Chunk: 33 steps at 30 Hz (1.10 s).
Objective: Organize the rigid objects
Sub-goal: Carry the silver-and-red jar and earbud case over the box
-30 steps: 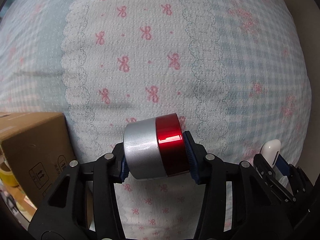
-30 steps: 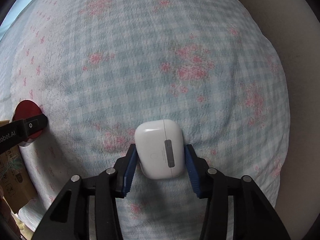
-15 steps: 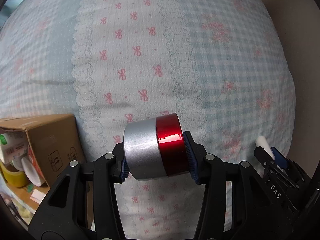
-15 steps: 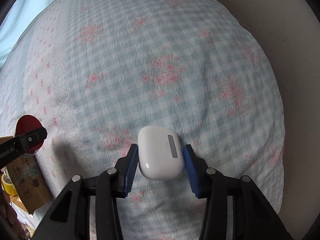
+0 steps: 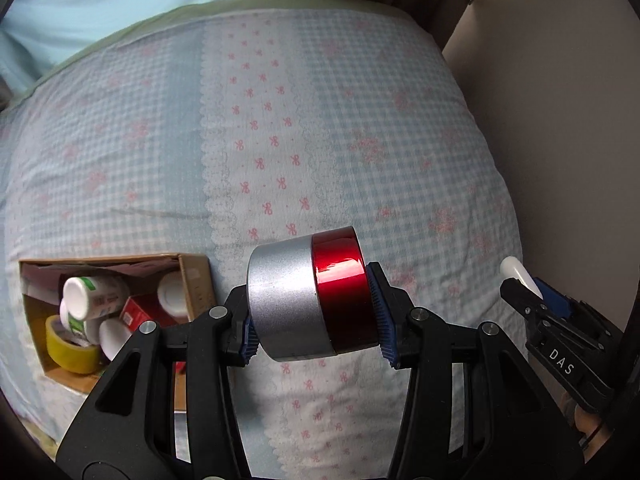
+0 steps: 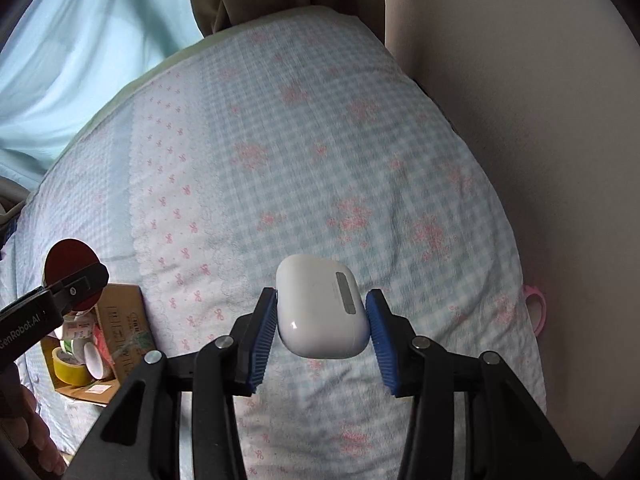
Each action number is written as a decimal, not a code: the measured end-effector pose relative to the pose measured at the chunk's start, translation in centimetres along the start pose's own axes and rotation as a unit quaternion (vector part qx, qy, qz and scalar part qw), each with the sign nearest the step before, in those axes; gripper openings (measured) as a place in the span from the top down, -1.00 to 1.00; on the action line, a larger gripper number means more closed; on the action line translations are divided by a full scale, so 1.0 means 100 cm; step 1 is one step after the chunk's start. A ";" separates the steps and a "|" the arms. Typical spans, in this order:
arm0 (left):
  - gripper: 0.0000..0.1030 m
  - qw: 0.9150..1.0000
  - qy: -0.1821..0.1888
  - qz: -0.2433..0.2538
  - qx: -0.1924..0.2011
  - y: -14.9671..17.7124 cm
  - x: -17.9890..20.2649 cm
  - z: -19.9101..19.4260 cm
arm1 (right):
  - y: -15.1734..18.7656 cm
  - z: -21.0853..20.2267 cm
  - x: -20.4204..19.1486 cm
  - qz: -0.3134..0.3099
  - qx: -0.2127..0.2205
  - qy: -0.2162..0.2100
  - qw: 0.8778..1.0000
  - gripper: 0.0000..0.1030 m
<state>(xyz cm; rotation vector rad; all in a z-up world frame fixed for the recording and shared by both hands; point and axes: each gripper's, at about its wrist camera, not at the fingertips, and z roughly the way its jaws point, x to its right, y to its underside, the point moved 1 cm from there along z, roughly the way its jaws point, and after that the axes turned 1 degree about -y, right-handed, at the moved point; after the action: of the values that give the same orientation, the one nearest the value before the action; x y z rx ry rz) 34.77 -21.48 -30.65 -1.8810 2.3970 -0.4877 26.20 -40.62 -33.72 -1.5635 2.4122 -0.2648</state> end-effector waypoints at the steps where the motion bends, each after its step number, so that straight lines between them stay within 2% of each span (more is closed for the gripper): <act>1: 0.17 1.000 0.001 -0.001 0.009 0.002 -0.004 -0.014 | 0.000 -0.010 -0.007 -0.006 0.008 -0.003 1.000 0.20; 10: 0.17 0.997 0.001 -0.040 0.071 0.041 -0.072 -0.114 | 0.027 -0.083 -0.090 -0.062 0.072 -0.044 0.995 0.20; 17: 0.17 0.993 -0.009 -0.077 0.094 0.079 -0.145 -0.158 | 0.054 -0.119 -0.162 -0.108 0.094 -0.077 0.987 0.20; 25: 0.17 0.990 -0.028 -0.108 0.087 0.112 -0.238 -0.169 | 0.084 -0.122 -0.244 -0.144 0.089 -0.110 0.979 0.20; 33: 0.17 0.993 -0.031 -0.106 0.043 0.114 -0.307 -0.137 | 0.107 -0.092 -0.301 -0.149 0.052 -0.117 0.980 0.19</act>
<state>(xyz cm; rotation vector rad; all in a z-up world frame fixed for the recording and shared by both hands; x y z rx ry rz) 28.72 13.05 -25.42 -2.0908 2.1125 -0.5275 25.87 -8.62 -24.63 -1.7933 1.9553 -0.2420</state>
